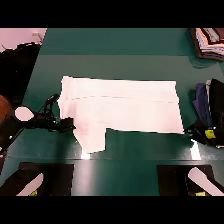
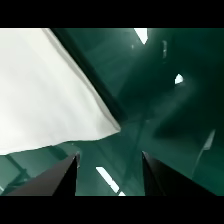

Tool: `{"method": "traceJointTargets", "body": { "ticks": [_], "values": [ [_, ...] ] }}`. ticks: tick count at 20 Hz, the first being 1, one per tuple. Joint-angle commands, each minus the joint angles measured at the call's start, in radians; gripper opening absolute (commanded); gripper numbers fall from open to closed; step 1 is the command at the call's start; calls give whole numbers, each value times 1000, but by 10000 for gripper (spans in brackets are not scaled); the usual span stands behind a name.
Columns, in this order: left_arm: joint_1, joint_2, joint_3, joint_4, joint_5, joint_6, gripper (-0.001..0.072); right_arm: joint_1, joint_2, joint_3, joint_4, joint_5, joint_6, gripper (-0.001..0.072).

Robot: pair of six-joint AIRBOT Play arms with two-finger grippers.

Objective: Fold the shirts.

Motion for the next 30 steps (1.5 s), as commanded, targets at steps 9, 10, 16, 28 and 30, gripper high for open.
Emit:
{"method": "traceJointTargets", "body": {
  "ticks": [9,10,16,28,30],
  "values": [
    [-1,1,2,0,5,0,27,182,-3,-45,97,-162,-34,437],
    [-1,1,2,2,3,1,27,194,-3,-45,97,-164,-34,421],
    [-1,90,39,76,-43,-32,25,221,32,9,58,-104,-34,18],
    [-1,478,109,138,-478,-212,24,222,448,127,-208,191,65,17],
    [-1,446,140,140,-366,-159,24,223,455,127,-166,161,79,17]
  ]
}}
